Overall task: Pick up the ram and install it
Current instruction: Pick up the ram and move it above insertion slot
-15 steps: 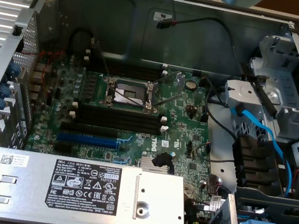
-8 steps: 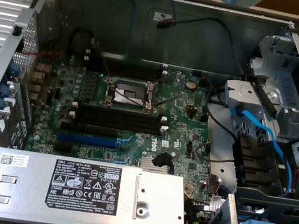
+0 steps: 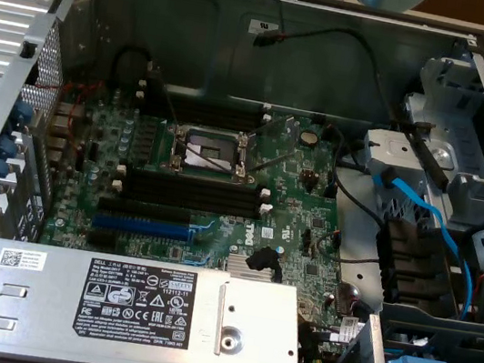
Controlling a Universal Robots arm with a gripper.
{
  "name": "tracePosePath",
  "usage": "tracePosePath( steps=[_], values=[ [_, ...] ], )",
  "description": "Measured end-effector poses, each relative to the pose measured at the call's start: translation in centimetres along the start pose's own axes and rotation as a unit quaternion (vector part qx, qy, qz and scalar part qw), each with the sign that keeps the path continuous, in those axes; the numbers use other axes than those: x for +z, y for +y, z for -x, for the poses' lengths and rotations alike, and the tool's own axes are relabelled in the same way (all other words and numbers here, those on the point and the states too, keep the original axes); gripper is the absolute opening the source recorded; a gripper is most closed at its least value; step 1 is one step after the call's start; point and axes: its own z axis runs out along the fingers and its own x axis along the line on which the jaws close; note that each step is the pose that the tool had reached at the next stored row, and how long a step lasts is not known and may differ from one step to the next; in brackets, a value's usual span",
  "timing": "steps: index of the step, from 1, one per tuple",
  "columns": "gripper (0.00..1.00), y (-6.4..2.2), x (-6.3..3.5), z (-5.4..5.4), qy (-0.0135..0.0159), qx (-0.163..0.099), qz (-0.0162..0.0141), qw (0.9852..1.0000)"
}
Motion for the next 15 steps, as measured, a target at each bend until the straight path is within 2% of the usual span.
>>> tracePosePath(
  steps=[2,3,4,6,8,9,10,12,14,15],
  values=[
    [0.12,0.0,-0.01,0.0,0.0,0.0,0.0001,1.0],
    [0.12,0.01,-0.14,0.0,0.001,0.0,0.0005,1.0],
    [0.12,-0.02,-0.86,0.0,0.0028,0.0,0.0009,1.0],
    [0.12,-0.63,-2.17,-0.3,0.0058,0.0,0.0018,1.0],
    [0.12,-1.57,-2.6,-0.6,0.0063,0.0,0.0007,1.0],
    [0.12,-1.76,-2.63,-0.7,0.0065,0.0,0.0,1.0],
    [0.12,-1.91,-2.65,-0.7,0.0068,0.001,-0.0013,1.0],
    [0.12,-2.27,-2.87,-0.8,0.0092,0.001,-0.0096,0.9999],
    [0.12,-2.65,-3.34,-0.9,0.0112,0.002,-0.0164,0.9998],
    [0.12,-2.8,-3.62,-1.0,0.0115,0.002,-0.0175,0.9998]
  ],
)
